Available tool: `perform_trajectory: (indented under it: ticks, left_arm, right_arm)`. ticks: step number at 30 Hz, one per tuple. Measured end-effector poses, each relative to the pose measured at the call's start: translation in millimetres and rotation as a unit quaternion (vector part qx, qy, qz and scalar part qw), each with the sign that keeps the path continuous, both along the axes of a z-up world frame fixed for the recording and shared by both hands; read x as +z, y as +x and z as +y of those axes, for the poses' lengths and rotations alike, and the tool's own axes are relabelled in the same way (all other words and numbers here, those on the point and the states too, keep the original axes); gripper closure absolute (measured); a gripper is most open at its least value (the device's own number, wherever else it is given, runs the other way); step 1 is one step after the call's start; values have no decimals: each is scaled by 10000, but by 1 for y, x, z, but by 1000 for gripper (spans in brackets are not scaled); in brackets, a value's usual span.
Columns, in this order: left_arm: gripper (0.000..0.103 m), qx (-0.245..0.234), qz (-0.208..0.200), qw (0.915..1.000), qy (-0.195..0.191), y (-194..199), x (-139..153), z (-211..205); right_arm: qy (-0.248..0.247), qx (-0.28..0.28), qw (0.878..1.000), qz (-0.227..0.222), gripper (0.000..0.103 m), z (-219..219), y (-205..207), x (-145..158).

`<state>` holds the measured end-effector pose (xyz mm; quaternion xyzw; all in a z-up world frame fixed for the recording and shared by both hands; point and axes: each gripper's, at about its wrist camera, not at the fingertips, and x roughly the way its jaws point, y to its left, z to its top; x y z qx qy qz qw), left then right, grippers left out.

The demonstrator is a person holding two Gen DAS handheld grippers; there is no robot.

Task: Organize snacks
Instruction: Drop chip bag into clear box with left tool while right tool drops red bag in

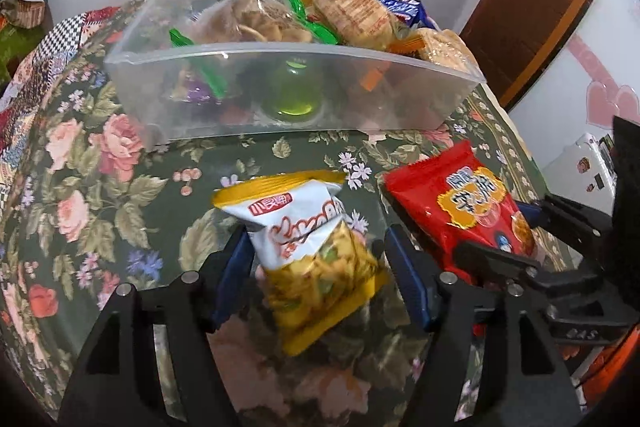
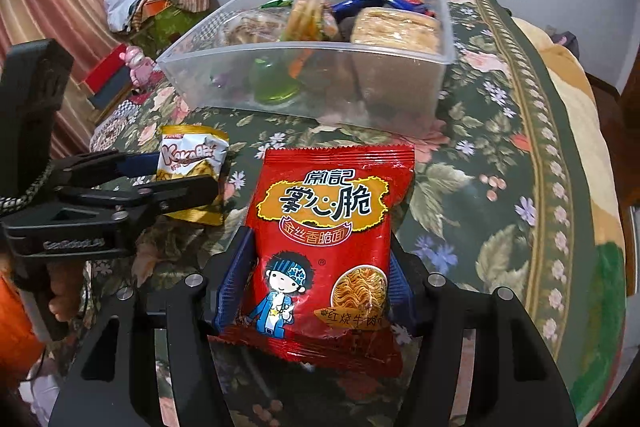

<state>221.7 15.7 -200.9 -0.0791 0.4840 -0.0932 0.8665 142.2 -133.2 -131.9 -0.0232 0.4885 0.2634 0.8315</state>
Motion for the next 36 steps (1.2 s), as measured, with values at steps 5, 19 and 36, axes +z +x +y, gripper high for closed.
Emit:
perform_trajectory:
  ticks: [5,19,36]
  left_arm:
    - [56,-8,-214,9996,210,1,-3,-6]
    - [61,173,-840,9963,15,-19,42,28]
    - [61,522,-1752,9831,103,29,108,56]
  right_arm:
    - [104,-125,9999,8,45,-8,2,1]
    - [465,-154,9979,-433,45,-5,3,37]
    - [712,-238,9870,-1421,45,24,61,87]
